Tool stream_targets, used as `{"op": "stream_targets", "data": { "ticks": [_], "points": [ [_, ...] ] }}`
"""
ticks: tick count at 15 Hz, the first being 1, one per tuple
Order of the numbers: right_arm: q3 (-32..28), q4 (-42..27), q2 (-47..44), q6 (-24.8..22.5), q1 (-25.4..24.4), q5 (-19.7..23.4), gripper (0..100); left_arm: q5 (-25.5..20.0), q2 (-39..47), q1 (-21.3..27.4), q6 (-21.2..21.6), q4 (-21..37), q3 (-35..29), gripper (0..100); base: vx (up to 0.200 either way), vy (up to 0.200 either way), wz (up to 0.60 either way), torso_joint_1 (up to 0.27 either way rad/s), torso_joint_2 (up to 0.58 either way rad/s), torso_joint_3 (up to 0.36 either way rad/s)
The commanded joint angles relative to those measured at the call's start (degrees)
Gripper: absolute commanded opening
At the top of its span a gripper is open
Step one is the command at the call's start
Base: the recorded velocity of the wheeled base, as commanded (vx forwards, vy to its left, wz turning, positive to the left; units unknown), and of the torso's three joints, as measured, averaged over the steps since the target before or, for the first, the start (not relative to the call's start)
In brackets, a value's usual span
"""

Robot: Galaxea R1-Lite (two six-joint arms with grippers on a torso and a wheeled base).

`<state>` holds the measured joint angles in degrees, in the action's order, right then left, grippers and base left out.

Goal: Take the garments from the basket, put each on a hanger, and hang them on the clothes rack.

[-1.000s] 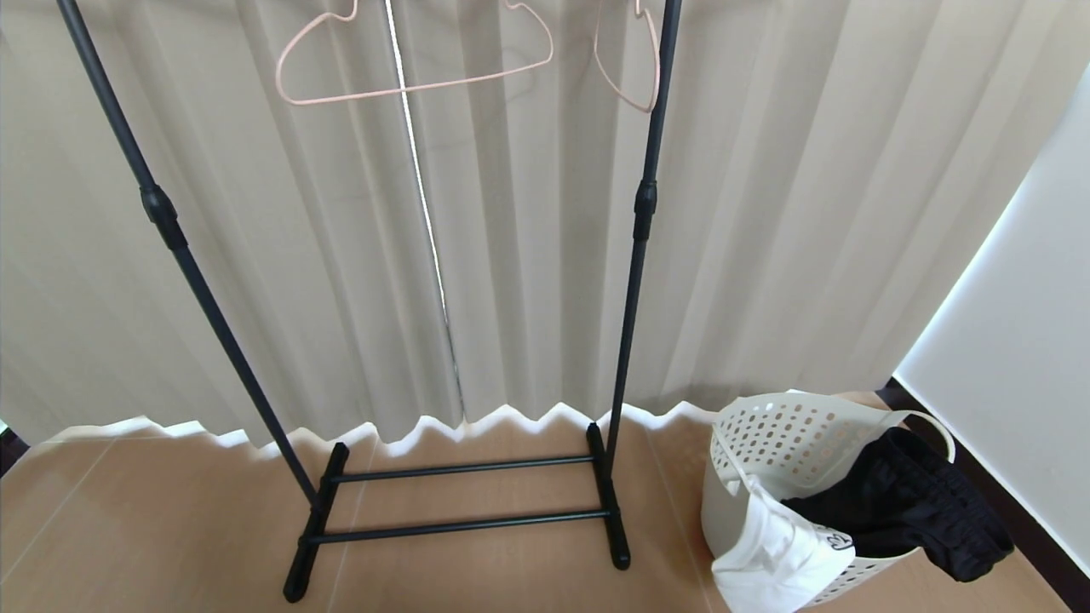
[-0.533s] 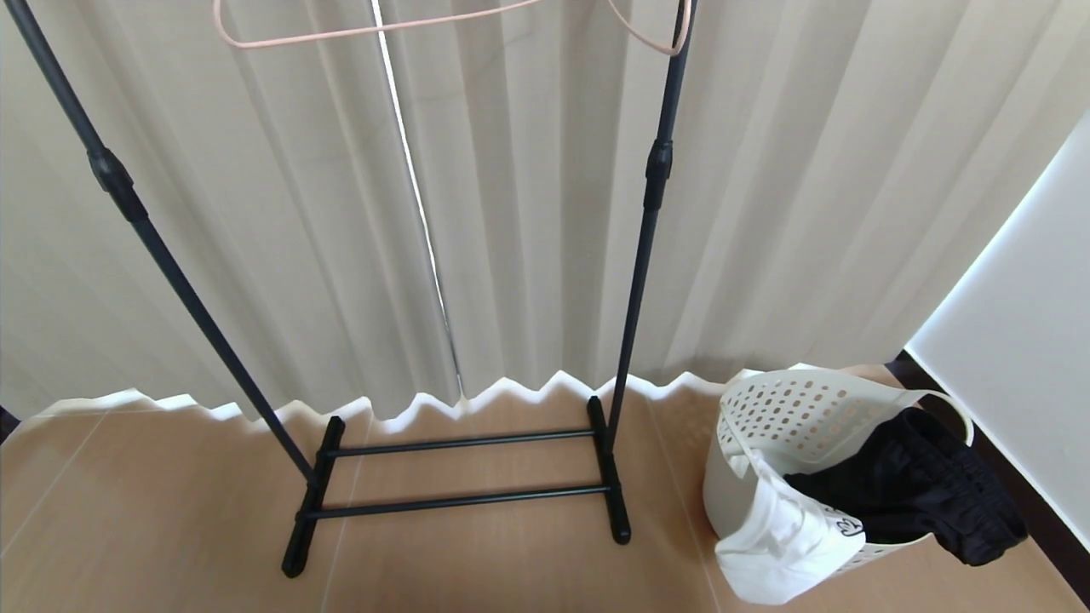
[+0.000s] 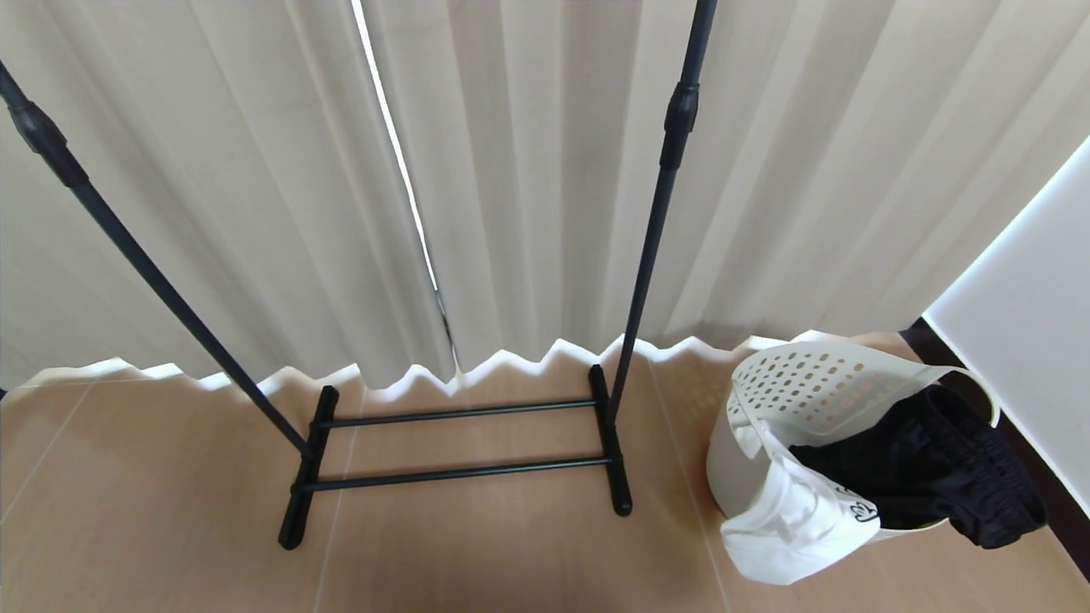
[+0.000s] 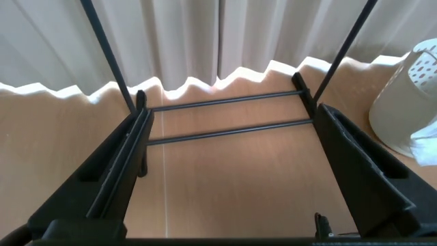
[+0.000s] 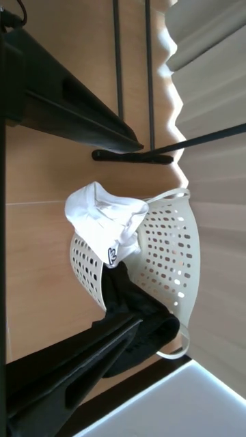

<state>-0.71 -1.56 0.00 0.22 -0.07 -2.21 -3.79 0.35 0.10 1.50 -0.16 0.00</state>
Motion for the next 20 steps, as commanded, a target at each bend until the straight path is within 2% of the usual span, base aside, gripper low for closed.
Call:
{"op": "stream_targets", "data": {
  "ticks": [1, 3, 9, 20],
  "points": [
    [0.00, -0.02, 0.00, 0.04, -0.01, 0.01, 100, 0.01, 0.09, -0.01, -0.01, -0.02, 0.00, 100, 0.000, 0.000, 0.00, -0.002, 0.01, -0.193],
    [0.00, -0.02, 0.00, -0.04, -0.01, 0.01, 100, 0.01, 0.09, -0.01, -0.01, -0.02, 0.00, 100, 0.000, 0.000, 0.00, 0.002, 0.00, -0.200],
    [0.00, -0.02, 0.00, -0.04, -0.01, 0.01, 100, 0.01, 0.09, -0.01, -0.09, -0.02, 0.00, 100, 0.000, 0.000, -0.60, 0.000, 0.01, -0.089],
    [0.00, -0.02, 0.00, -0.04, -0.01, 0.01, 100, 0.19, 0.09, -0.01, -0.18, -0.02, 0.00, 100, 0.000, 0.000, 0.00, 0.003, 0.00, -0.073]
  ]
}}
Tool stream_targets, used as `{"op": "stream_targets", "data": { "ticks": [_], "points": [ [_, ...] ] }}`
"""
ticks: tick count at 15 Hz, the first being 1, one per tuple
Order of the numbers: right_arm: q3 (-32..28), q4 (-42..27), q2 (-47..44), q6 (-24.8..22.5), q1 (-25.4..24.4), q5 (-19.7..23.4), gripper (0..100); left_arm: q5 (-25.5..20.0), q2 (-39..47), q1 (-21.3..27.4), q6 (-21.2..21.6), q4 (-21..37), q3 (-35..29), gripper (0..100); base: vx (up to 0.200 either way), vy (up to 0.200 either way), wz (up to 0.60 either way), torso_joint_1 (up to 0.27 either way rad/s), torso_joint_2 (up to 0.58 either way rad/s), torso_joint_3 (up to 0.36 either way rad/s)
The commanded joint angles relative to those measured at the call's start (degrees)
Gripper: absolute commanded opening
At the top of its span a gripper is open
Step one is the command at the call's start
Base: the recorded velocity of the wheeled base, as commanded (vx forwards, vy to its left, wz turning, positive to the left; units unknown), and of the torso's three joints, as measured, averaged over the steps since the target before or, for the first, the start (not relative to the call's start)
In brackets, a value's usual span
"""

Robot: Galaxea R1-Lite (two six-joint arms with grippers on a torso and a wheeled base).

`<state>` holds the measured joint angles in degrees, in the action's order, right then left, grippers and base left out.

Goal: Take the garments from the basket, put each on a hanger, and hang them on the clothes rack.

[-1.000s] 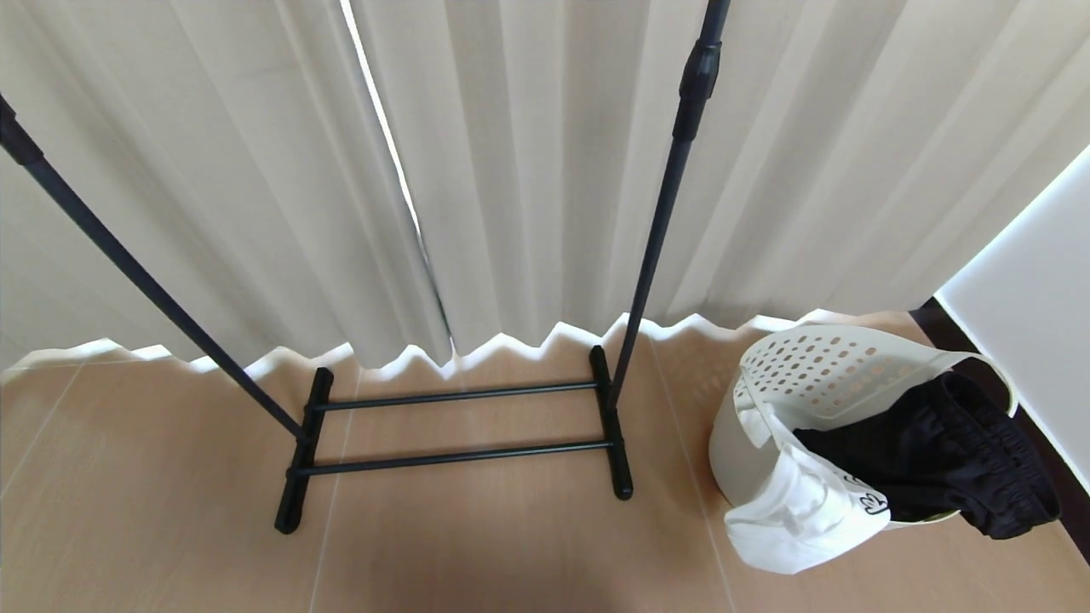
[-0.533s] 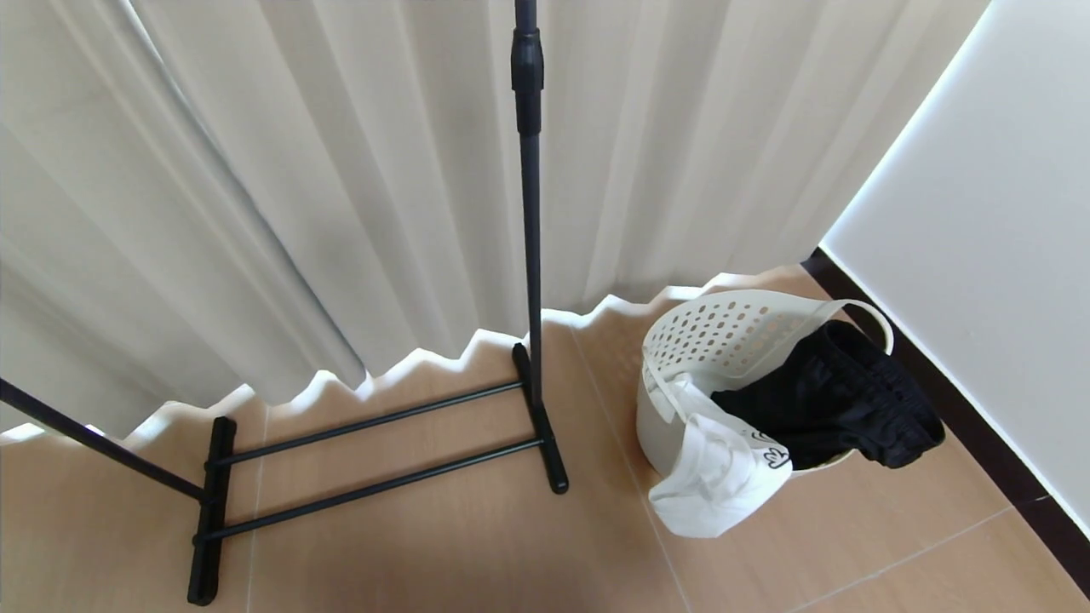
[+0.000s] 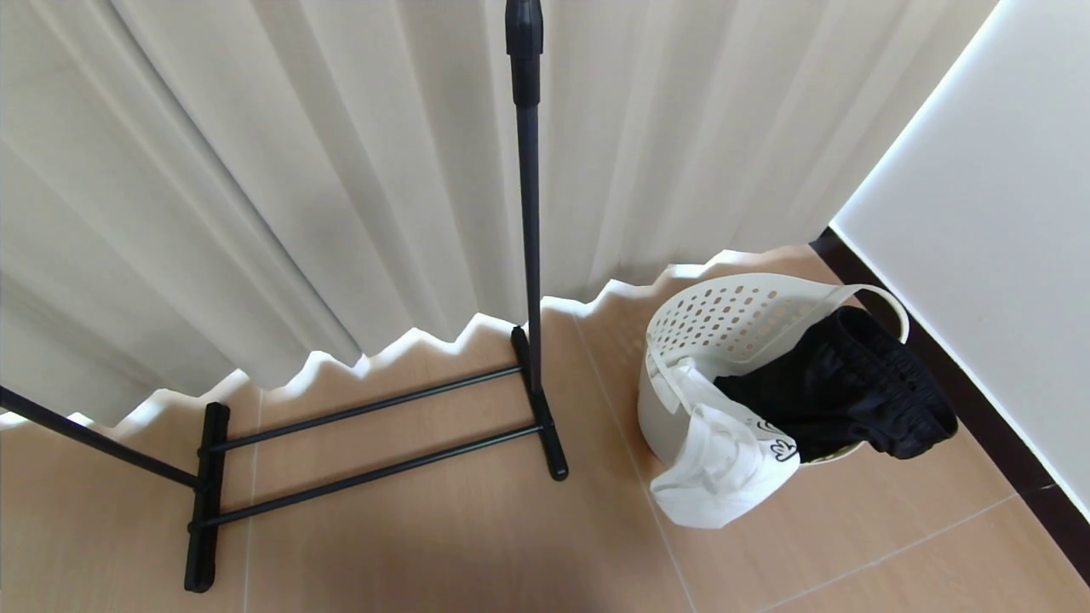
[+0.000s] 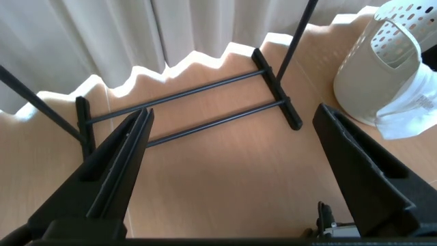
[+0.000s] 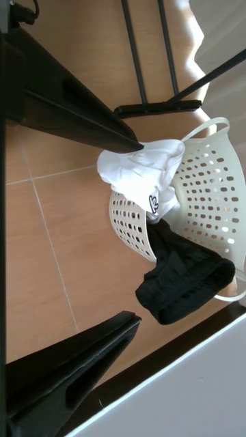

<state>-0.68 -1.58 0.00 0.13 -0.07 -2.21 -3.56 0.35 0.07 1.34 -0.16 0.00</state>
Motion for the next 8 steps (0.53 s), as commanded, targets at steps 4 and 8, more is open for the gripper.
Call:
{"op": "stream_targets", "data": {
  "ticks": [4, 8],
  "points": [
    [-0.02, 0.00, 0.00, 0.04, -0.01, 0.01, 100, -0.04, 0.09, 0.01, -0.02, -0.02, 0.00, 100, 0.000, 0.000, 0.00, 0.000, 0.00, 0.000],
    [-0.02, 0.00, 0.00, -0.05, -0.01, 0.01, 100, -0.13, 0.09, 0.01, 0.15, -0.02, 0.00, 100, 0.000, 0.000, -0.30, 0.000, 0.00, -0.002]
  ]
}}
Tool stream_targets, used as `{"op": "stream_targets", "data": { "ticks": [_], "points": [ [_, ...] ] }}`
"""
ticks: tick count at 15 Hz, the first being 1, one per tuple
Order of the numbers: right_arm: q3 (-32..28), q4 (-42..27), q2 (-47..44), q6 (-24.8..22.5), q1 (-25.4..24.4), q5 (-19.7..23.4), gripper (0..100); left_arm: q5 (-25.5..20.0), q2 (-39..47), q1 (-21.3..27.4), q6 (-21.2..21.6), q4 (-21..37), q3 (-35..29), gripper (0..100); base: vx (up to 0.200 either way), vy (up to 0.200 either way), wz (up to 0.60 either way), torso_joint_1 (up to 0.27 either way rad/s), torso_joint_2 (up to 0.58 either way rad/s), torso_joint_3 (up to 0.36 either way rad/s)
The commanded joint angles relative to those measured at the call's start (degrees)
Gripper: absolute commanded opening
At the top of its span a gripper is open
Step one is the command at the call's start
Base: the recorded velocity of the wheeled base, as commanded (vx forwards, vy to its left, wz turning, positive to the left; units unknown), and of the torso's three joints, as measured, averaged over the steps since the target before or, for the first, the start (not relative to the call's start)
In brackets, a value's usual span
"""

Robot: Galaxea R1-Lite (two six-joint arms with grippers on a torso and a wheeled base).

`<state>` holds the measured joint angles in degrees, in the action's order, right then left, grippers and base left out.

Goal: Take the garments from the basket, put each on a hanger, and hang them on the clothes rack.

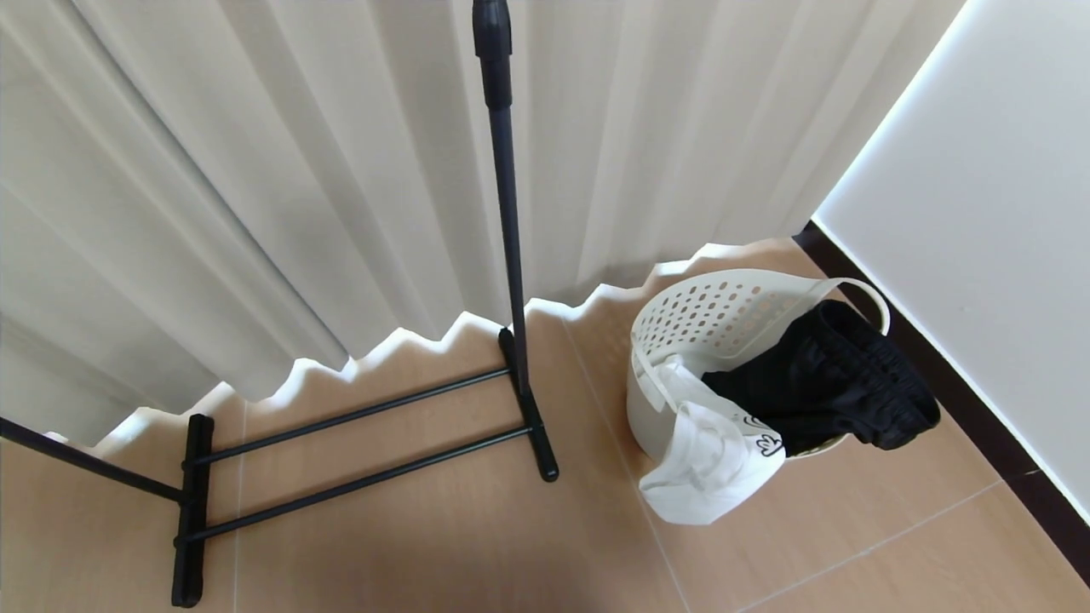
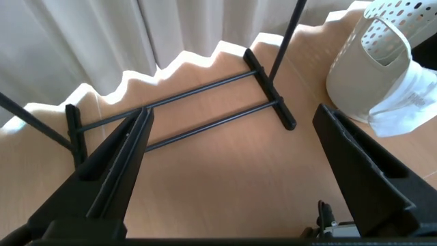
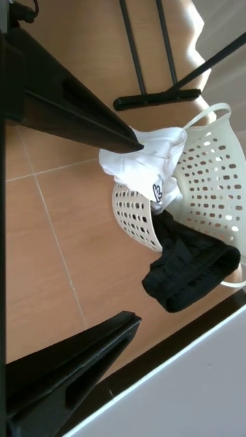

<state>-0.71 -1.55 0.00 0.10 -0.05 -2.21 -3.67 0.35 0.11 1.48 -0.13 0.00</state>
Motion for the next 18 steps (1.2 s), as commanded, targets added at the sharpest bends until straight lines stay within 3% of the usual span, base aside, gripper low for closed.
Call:
{"op": "stream_targets", "data": {
  "ticks": [1, 12, 18],
  "points": [
    [0.00, -0.03, 0.00, -0.01, -0.04, 0.01, 100, -0.02, 0.09, -0.02, 0.02, -0.04, 0.00, 100, 0.000, 0.000, 0.00, 0.000, 0.00, 0.000],
    [0.00, -0.03, 0.00, -0.10, -0.04, 0.01, 100, 0.15, 0.09, -0.02, -0.07, -0.04, 0.00, 100, 0.000, -0.182, 0.00, 0.002, 0.00, 0.001],
    [0.00, -0.03, 0.00, -0.19, -0.04, 0.01, 100, 0.15, 0.09, -0.02, -0.07, -0.04, 0.00, 100, 0.200, 0.000, 0.00, -0.002, 0.00, 0.007]
  ]
}}
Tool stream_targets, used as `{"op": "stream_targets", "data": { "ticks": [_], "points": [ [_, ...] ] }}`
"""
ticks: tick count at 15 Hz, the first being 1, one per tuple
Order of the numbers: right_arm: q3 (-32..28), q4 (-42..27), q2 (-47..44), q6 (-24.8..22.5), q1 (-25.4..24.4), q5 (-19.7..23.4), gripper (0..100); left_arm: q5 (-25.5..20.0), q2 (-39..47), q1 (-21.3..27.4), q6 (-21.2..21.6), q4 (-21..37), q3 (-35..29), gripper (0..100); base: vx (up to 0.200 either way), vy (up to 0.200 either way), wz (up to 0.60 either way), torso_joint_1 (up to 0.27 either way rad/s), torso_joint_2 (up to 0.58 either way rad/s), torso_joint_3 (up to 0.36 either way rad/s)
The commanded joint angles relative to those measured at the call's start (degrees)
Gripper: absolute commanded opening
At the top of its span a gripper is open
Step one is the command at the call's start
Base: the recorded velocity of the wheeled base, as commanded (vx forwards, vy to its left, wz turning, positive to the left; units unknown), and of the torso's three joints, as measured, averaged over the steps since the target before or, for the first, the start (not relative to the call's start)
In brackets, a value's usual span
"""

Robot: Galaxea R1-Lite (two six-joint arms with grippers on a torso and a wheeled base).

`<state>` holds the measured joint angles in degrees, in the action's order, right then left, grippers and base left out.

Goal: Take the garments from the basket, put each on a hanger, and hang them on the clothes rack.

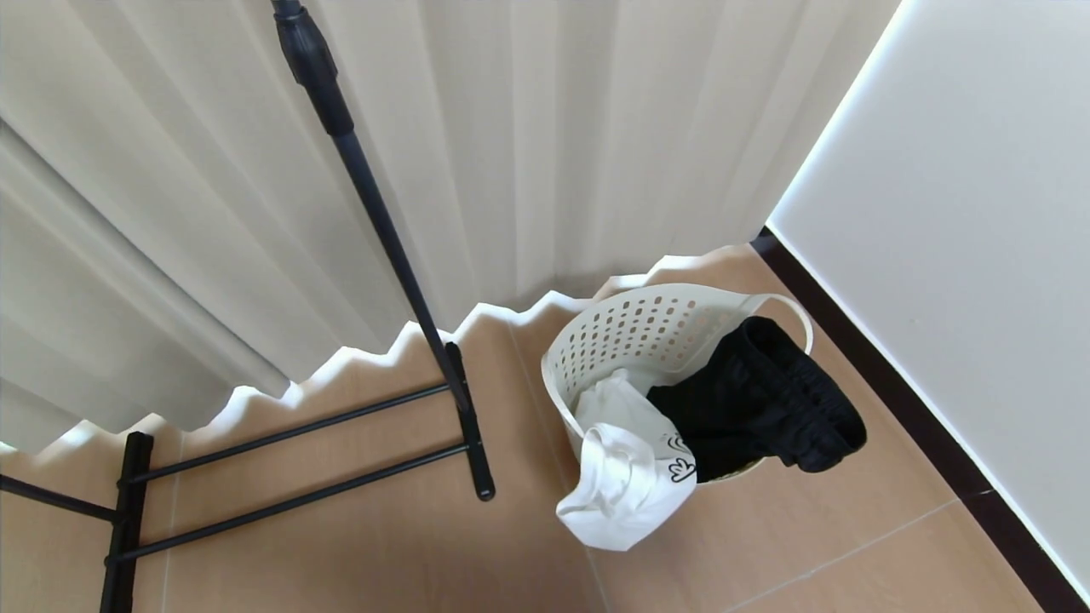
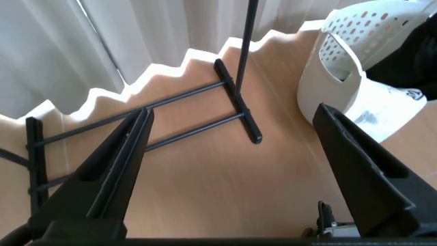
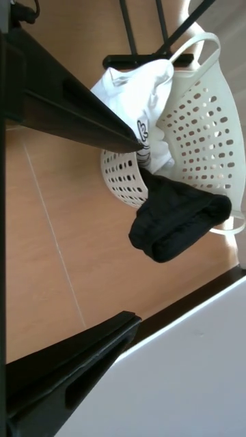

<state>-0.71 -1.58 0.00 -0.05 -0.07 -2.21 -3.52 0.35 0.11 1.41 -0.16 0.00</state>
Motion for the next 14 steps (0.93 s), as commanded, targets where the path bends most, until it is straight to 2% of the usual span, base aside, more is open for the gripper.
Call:
{"op": "stream_targets", "data": {
  "ticks": [1, 3, 11, 13, 14],
  "points": [
    [0.00, 0.00, 0.00, -0.04, -0.01, -0.08, 100, 0.01, 0.09, -0.02, -0.01, -0.02, 0.00, 100, 0.200, 0.000, 0.00, 0.007, 0.01, 0.002],
    [0.00, 0.00, 0.00, -0.04, -0.01, 0.01, 100, 0.01, 0.09, -0.02, -0.10, -0.02, 0.00, 100, 0.200, 0.000, 0.00, 0.000, 0.00, 0.000],
    [0.00, 0.00, 0.00, 0.40, -0.01, -0.08, 100, 0.01, 0.09, -0.02, -0.10, -0.02, 0.00, 100, 0.000, 0.000, 0.00, 0.000, 0.00, 0.000],
    [-0.08, -0.70, 0.00, -0.65, -0.01, 0.10, 100, 0.01, 0.09, -0.02, -0.10, -0.02, 0.00, 100, 0.000, 0.000, 0.00, 0.000, 0.00, 0.000],
    [-1.05, -2.28, -1.32, -3.20, -0.28, -0.08, 100, 0.01, 0.09, -0.02, -0.10, -0.02, 0.00, 100, 0.000, 0.000, 0.00, 0.000, 0.00, 0.000]
  ]
}}
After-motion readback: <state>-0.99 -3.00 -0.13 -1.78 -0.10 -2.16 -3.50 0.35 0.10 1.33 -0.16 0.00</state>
